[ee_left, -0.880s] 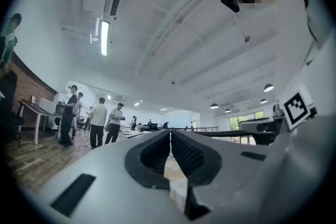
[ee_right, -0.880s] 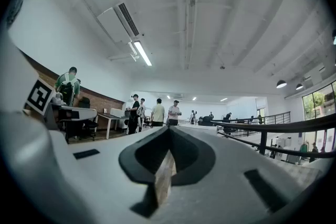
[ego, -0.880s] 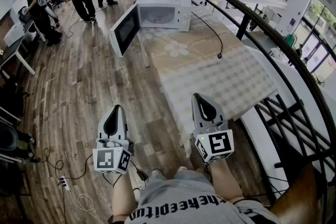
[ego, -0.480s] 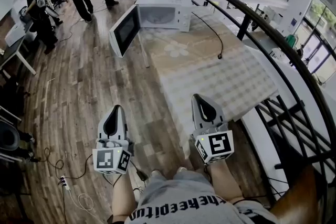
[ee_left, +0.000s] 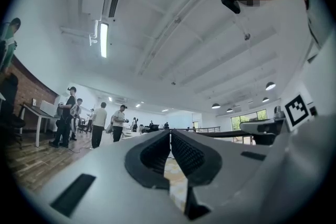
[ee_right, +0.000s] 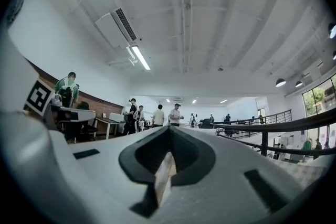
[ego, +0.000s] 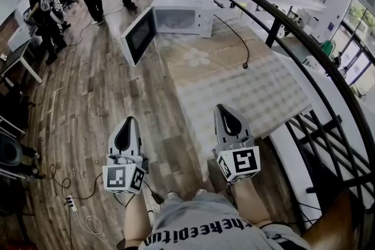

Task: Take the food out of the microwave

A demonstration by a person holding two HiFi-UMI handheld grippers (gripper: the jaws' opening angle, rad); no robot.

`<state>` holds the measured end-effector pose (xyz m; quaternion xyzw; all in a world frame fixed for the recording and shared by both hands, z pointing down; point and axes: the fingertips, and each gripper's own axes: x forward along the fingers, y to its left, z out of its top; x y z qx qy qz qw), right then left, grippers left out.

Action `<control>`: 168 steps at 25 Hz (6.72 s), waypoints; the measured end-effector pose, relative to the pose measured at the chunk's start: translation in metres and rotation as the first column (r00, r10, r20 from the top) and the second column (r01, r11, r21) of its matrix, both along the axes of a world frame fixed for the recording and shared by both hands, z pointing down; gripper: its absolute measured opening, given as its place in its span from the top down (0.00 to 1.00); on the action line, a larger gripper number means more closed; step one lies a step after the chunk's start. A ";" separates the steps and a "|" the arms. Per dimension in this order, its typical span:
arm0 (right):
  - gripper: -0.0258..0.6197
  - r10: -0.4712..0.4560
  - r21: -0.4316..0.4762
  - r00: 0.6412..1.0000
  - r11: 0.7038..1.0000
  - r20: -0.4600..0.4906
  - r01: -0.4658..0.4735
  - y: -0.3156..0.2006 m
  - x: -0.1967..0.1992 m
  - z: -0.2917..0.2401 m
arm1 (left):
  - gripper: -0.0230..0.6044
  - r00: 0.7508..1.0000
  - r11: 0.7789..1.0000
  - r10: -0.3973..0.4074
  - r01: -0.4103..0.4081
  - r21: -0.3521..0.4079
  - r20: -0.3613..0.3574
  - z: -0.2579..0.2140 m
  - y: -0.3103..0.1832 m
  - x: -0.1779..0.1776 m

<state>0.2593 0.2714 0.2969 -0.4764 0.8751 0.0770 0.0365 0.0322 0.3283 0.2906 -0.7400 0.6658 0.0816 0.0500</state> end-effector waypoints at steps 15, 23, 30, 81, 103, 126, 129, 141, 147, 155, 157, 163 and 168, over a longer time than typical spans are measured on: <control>0.95 -0.101 -0.047 0.994 0.994 0.029 0.102 -0.036 0.024 0.013 | 0.95 0.998 0.999 -0.042 0.042 0.001 0.041 -0.008 -0.027 0.047; 0.95 -0.096 -0.060 0.995 0.993 0.035 0.098 -0.062 0.022 0.019 | 0.95 0.999 1.000 -0.025 0.025 -0.001 0.037 -0.005 -0.060 0.044; 0.95 -0.069 -0.061 0.997 0.996 0.036 0.072 -0.105 -0.008 0.020 | 0.95 0.999 1.000 -0.002 0.001 0.004 0.037 -0.002 -0.109 0.011; 0.95 0.146 -0.030 0.987 0.989 0.064 -0.144 -0.335 -0.200 0.007 | 0.95 0.988 0.988 0.148 -0.150 0.034 0.048 -0.005 -0.350 -0.215; 0.95 0.127 -0.064 0.991 0.990 -0.032 -0.128 -0.457 -0.207 0.029 | 0.95 0.971 0.972 0.233 -0.235 0.024 0.053 -0.012 -0.500 -0.209; 0.95 0.069 -0.077 0.997 0.994 -0.031 -0.071 -0.578 -0.234 0.039 | 0.95 0.982 0.973 0.183 -0.173 -0.155 0.050 0.019 -0.585 -0.203; 0.95 0.085 -0.088 0.996 0.992 -0.014 -0.085 -0.585 -0.230 0.044 | 0.95 0.969 0.963 0.246 -0.241 -0.124 0.028 0.011 -0.580 -0.193; 0.95 0.133 -0.123 0.991 0.984 0.013 -0.131 -0.596 -0.234 0.034 | 0.95 0.893 0.891 0.449 -0.451 -0.047 -0.040 -0.004 -0.595 -0.140; 0.95 0.129 -0.141 0.992 0.982 0.000 -0.127 -0.616 -0.243 0.035 | 0.95 0.887 0.887 0.458 -0.460 -0.035 -0.052 0.003 -0.603 -0.139; 0.95 0.091 -0.198 0.995 0.975 -0.049 -0.099 -0.656 -0.245 0.068 | 0.95 0.910 0.909 0.411 -0.413 -0.053 -0.051 0.022 -0.613 -0.134; 0.95 0.081 -0.212 0.995 0.973 -0.064 -0.093 -0.664 -0.245 0.078 | 0.95 0.914 0.912 0.402 -0.405 -0.061 -0.052 0.028 -0.616 -0.130; 0.95 0.070 -0.262 0.995 0.961 -0.068 -0.086 -0.685 -0.246 0.107 | 0.95 0.917 0.912 0.395 -0.398 -0.094 -0.053 0.044 -0.625 -0.120; 0.95 0.042 -0.303 0.994 0.950 -0.103 -0.072 -0.700 -0.254 0.141 | 0.95 0.918 0.914 0.393 -0.396 -0.092 -0.050 0.051 -0.631 -0.117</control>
